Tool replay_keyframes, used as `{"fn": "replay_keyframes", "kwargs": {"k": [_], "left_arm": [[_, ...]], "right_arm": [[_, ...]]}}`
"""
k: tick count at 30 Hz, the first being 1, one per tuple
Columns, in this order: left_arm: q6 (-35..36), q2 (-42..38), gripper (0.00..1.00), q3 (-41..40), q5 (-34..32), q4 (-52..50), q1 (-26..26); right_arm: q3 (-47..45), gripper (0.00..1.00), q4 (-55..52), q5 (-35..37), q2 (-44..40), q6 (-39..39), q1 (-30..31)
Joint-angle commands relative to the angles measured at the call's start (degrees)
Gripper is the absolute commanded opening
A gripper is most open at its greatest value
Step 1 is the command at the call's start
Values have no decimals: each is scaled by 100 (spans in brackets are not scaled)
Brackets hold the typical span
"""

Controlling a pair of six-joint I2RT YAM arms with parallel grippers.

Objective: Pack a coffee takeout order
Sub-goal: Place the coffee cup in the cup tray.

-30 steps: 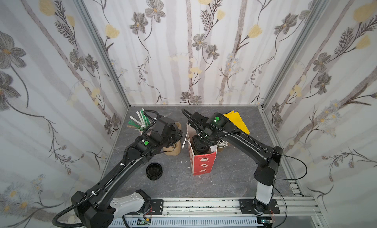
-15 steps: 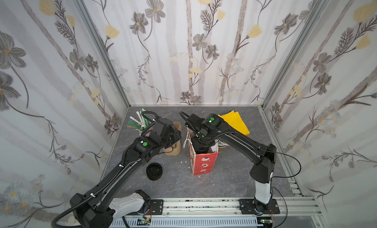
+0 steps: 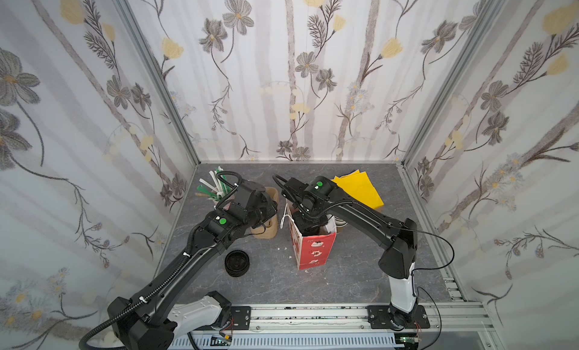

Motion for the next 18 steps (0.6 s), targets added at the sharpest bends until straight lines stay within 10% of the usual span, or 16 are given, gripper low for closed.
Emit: {"fn": "replay_keyframes", "kwargs": {"k": [1,18], "left_arm": [[105,40,33,63,96,61,3],[155,165,35,-31,558,395,0]], "right_arm": [[11,60,122,11,-31,-36,9],[-191,58,107,-234,-775,342,75]]}}
